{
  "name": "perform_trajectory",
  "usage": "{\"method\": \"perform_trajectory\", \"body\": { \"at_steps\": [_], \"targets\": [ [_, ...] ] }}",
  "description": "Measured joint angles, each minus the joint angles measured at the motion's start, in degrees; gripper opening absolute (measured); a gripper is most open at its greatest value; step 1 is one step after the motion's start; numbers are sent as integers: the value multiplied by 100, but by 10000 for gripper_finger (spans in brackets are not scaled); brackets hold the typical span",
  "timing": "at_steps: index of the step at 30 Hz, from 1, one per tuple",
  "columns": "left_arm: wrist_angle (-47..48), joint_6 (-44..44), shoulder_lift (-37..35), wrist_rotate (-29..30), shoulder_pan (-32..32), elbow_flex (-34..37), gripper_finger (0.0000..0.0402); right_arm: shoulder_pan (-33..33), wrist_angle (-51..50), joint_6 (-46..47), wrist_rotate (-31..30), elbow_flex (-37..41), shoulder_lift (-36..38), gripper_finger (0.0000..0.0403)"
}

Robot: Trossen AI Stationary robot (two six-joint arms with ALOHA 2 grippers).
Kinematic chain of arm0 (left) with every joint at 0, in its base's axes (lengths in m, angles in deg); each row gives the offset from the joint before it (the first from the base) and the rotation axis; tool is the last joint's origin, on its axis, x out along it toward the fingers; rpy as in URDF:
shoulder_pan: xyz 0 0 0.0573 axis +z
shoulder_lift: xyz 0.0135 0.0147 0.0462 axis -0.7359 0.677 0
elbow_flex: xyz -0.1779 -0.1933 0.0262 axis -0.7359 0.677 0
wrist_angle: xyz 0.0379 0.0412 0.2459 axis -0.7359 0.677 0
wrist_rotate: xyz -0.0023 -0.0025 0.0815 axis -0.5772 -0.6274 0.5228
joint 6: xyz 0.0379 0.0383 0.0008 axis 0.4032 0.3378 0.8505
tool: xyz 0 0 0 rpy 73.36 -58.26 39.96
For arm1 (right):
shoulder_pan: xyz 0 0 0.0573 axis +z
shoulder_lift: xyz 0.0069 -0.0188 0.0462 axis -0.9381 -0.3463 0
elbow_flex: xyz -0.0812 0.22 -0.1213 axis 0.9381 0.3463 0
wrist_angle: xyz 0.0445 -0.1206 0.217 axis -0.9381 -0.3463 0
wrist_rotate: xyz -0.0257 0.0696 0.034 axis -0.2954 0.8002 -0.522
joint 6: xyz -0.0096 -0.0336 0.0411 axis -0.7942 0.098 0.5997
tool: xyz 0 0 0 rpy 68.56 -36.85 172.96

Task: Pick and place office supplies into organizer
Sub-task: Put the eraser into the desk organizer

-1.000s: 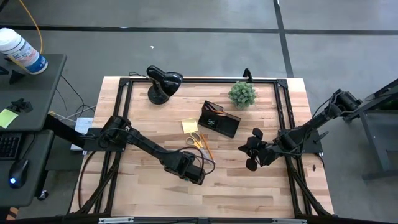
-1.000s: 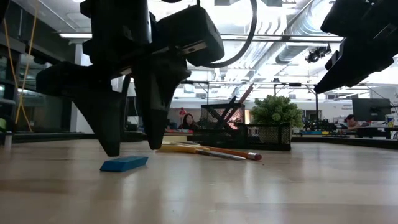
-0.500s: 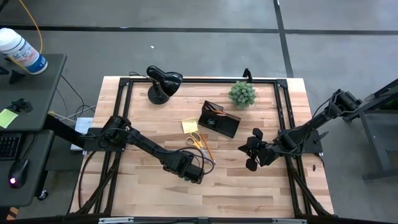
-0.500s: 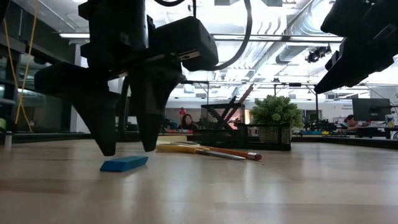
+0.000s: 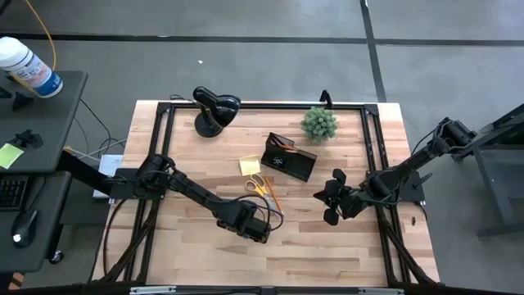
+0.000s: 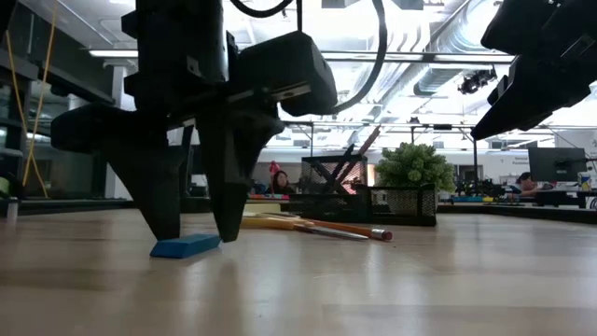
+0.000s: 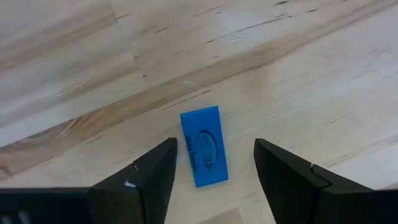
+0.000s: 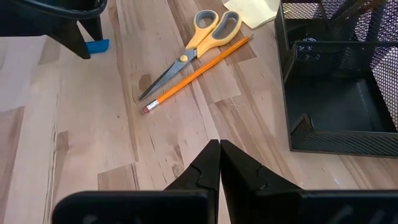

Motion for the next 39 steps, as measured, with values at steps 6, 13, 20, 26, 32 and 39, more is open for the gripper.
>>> {"method": "perform_trajectory", "body": {
  "at_steps": [6, 13, 20, 26, 32, 39],
  "targets": [
    [133, 88, 10, -6, 0, 5, 133, 2, 4, -9, 0, 0, 0, 9],
    [205, 378, 12, 133, -5, 9, 22, 2, 4, -15, 0, 0, 0, 9],
    [224, 601, -84, 245, -7, 23, 25, 0, 2, -37, 2, 0, 0, 9],
    [327, 736, -221, 621, 75, 38, 29, 1, -5, -153, 9, 0, 0, 9],
    [324, 804, -407, 829, 107, 36, 13, 0, -38, -164, 11, 0, 0, 9],
    [305, 815, -694, 1455, 191, 29, 1, 2, -74, -149, 11, 0, 0, 9]
  ]
}}
